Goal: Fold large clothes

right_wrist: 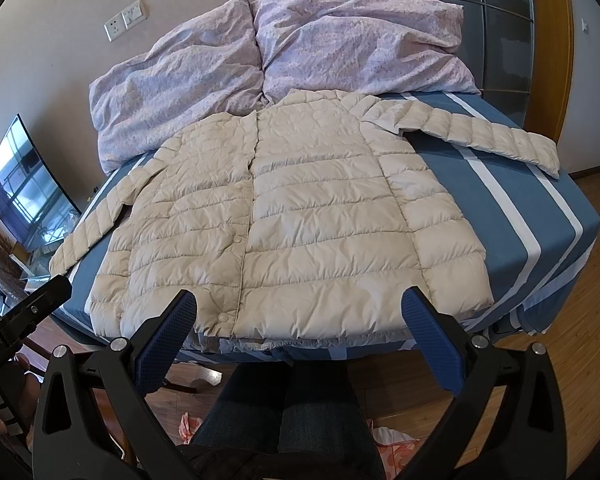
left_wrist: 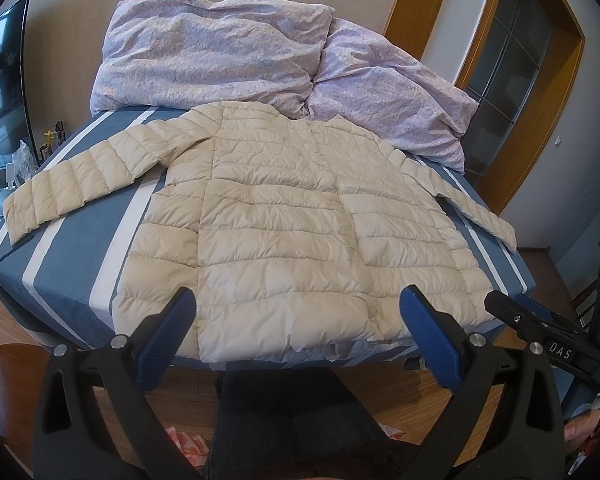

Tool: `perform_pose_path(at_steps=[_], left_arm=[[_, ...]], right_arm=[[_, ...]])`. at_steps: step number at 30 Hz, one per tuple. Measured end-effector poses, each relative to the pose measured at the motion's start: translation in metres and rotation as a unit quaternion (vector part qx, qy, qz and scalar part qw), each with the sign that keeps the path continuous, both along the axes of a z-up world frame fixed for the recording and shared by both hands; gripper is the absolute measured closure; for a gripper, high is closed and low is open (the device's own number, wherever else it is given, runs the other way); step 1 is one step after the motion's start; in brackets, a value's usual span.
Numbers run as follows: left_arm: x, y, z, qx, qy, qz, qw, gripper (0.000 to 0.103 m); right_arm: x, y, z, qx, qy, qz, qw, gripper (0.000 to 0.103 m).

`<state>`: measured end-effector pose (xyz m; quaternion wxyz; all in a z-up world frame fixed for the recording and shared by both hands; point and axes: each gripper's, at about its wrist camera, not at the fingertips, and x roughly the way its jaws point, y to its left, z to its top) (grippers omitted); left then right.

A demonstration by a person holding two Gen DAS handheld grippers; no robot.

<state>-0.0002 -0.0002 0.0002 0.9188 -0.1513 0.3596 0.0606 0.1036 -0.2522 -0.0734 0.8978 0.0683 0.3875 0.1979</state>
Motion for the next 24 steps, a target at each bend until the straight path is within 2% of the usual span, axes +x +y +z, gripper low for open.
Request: perform_pose_path(at_steps=[24], left_arm=[[-0.0001,0.0000,0.0001,0.000,-0.001,0.000,1.0000,0.002]], right_arm=[[0.0004,-0.0034,-0.0002,0.001,0.000,0.000,1.000,0.001]])
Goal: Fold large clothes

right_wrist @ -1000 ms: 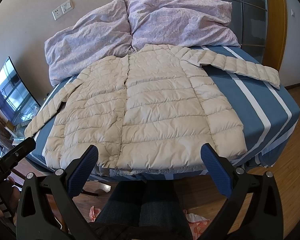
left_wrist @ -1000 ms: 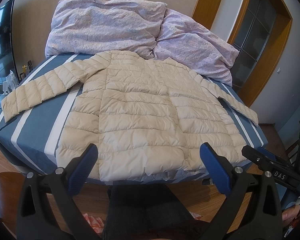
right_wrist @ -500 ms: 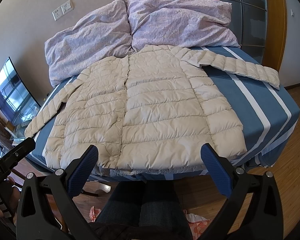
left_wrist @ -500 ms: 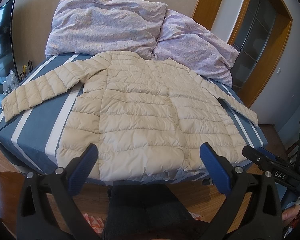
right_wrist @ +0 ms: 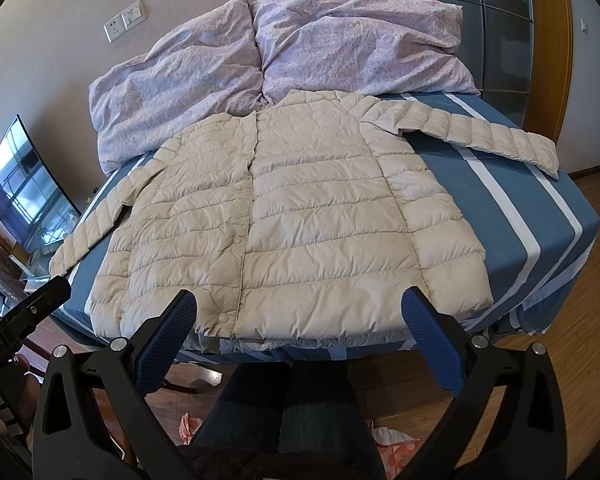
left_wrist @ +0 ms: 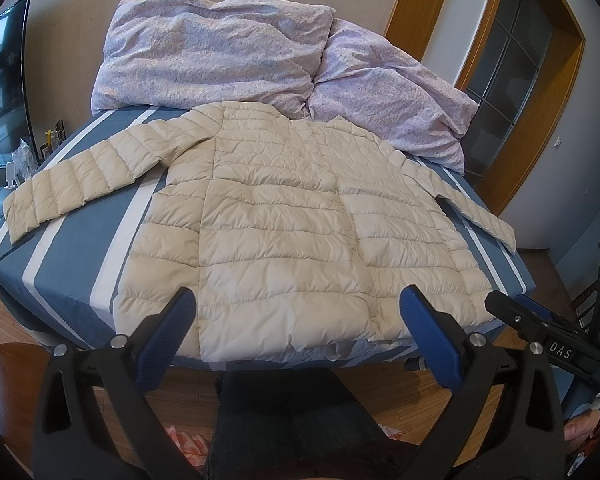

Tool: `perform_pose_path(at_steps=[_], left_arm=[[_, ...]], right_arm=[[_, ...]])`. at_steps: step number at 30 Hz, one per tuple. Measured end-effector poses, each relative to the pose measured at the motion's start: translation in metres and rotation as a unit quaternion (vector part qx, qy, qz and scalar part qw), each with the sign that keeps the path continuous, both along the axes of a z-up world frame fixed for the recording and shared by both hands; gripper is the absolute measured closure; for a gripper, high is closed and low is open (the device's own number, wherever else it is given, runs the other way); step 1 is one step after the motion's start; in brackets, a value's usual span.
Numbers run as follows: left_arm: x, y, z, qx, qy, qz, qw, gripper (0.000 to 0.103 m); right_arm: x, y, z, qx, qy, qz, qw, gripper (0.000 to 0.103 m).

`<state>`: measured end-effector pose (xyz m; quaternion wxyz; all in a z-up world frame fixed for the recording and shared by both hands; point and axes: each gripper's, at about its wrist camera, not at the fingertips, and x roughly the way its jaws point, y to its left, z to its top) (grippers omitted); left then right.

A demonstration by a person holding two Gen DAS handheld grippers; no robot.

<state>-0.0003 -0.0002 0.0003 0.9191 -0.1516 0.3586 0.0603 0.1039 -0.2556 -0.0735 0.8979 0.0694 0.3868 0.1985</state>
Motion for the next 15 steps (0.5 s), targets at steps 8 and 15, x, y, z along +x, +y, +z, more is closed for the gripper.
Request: perform_pose_path(at_steps=[8,15], left_arm=[[0.0000,0.0000,0.0000,0.000,0.000,0.000,1.0000,0.002],[-0.0001,0.0000,0.0000,0.000,0.000,0.000,1.0000,0.002]], right_arm=[[-0.0004,0.0019,0.0013,0.000,0.000,0.000,1.000,0.001],[0.0001,0.0013,0.0005,0.000,0.000,0.000,1.000,0.001]])
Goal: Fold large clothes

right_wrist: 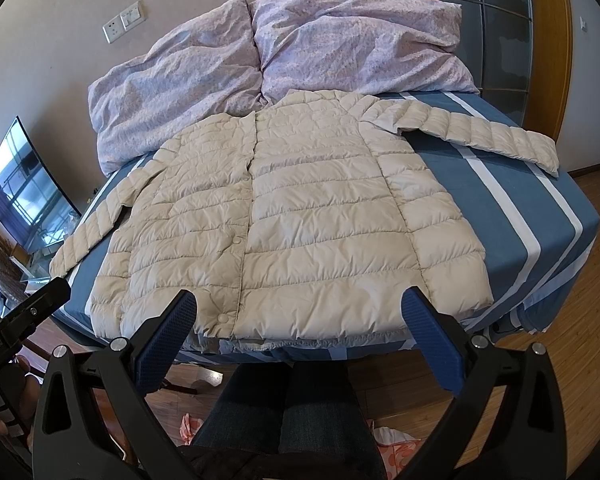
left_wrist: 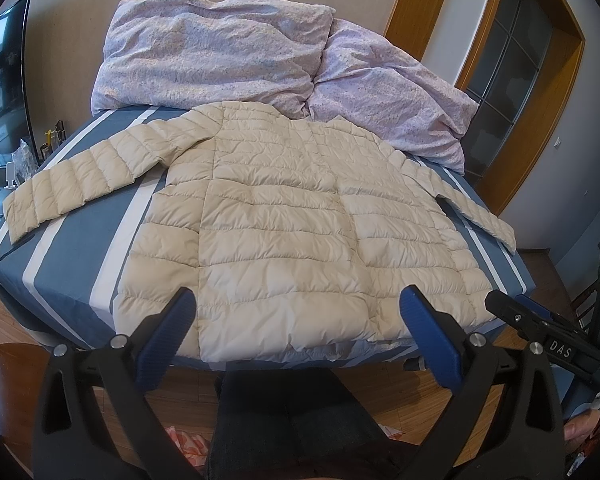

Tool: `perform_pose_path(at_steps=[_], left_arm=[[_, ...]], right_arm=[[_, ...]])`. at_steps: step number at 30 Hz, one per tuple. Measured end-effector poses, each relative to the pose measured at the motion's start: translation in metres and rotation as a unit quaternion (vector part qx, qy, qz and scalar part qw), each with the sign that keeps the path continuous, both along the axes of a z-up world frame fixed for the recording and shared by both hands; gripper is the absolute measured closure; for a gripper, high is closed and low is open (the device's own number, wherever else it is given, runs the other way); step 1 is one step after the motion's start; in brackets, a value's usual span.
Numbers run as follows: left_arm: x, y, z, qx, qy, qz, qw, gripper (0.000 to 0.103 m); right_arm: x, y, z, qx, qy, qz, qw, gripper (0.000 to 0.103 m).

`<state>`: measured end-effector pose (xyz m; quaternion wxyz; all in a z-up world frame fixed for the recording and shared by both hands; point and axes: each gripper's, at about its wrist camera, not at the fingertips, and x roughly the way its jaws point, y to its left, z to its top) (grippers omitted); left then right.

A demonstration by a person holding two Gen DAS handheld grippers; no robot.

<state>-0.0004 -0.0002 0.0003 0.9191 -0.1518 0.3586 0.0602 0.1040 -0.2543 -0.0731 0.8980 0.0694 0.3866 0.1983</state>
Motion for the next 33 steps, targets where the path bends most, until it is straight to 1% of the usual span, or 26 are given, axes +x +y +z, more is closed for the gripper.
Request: perform_pose_path(at_steps=[12,17,23,27,33], left_arm=[[0.000,0.000,0.000,0.000,0.001,0.000,1.0000,0.002],[0.003,-0.003,0.001,-0.001,0.004,0.000,1.0000,0.002],[0.020,0.005,-0.007,0.002,0.014,0.002,0.9999,0.002],[0.035,0.010,-0.015,0.014,0.024,0.010,0.9996,0.002],[0.068,0.022,-0.028,0.040,0.045,0.023,0.9979,0.002]], right_arm=[[0.003,-0.001,0.000,0.001,0.001,-0.001,1.000,0.001],[0.008,-0.003,-0.004,-0.001,0.004,0.000,1.000,0.001],[0.023,0.002,-0.004,-0.005,0.009,-0.011,1.000,0.001],[0.036,0.000,-0.009,-0.008,0.010,-0.024,1.000,0.001],[0.081,-0.021,-0.019,-0.027,0.024,-0.065,0.997,0.001]])
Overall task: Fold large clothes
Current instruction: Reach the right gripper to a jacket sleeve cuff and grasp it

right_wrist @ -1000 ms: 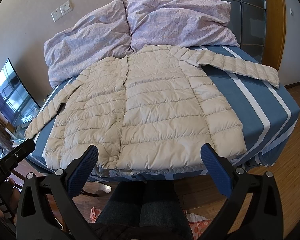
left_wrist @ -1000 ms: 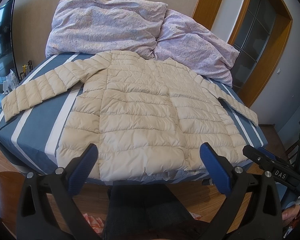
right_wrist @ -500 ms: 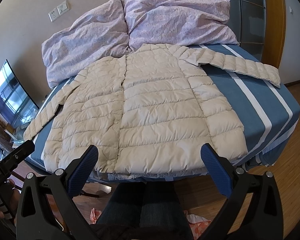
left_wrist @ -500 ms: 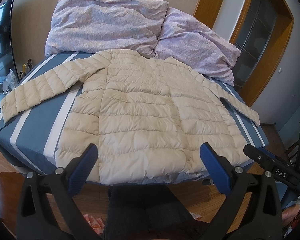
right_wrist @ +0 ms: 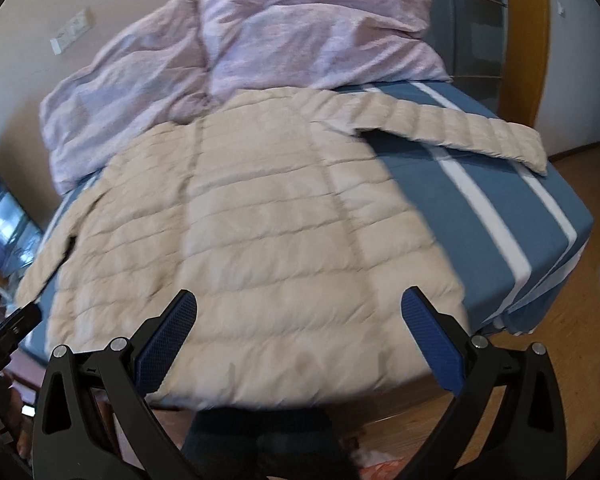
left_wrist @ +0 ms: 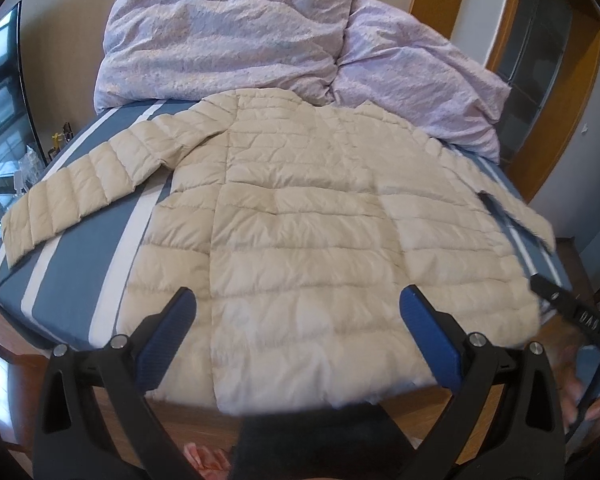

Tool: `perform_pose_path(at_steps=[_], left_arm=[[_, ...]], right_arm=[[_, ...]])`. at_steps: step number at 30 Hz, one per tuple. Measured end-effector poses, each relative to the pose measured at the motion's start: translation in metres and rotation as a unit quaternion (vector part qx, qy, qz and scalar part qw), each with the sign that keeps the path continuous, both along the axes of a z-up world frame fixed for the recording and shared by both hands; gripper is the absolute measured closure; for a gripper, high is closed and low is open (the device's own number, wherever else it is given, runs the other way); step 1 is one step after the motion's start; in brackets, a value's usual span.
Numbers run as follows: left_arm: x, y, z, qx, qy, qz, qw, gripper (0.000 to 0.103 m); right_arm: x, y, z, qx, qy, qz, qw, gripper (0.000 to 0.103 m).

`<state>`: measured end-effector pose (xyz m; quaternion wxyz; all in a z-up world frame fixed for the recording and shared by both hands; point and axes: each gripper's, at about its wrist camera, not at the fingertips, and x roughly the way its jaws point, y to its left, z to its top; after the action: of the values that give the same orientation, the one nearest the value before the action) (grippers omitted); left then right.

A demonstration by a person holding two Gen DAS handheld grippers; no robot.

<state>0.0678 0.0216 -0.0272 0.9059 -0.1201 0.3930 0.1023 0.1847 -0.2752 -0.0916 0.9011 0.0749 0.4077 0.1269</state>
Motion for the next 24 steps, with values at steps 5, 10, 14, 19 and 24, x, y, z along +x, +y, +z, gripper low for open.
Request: perform_pose_path(at_steps=[5,10,14,19,24], left_arm=[[0.035,0.013,-0.011,0.030,0.019,0.013,0.9993,0.002],[0.075,0.030,-0.017,0.062,0.026,0.026,0.9974,0.002],[0.101,0.045,-0.023,0.095,0.027,0.049,0.9939,0.002],[0.124,0.067,-0.039,0.111,0.039,0.081,0.9898,0.002],[0.139,0.078,-0.057,0.119,0.060,0.097,0.9863,0.002]], right_arm=[[0.056,-0.040,-0.010,-0.013,0.025,-0.064,0.998,0.001],[0.124,-0.096,-0.027,-0.019,0.055,-0.148,0.987,0.001],[0.173,-0.151,-0.040,-0.023,0.083,-0.220,0.972,0.001],[0.212,-0.225,-0.051,0.003,0.100,-0.317,0.943,0.006],[0.231,-0.268,-0.067,0.047,0.114,-0.356,0.926,0.020]])
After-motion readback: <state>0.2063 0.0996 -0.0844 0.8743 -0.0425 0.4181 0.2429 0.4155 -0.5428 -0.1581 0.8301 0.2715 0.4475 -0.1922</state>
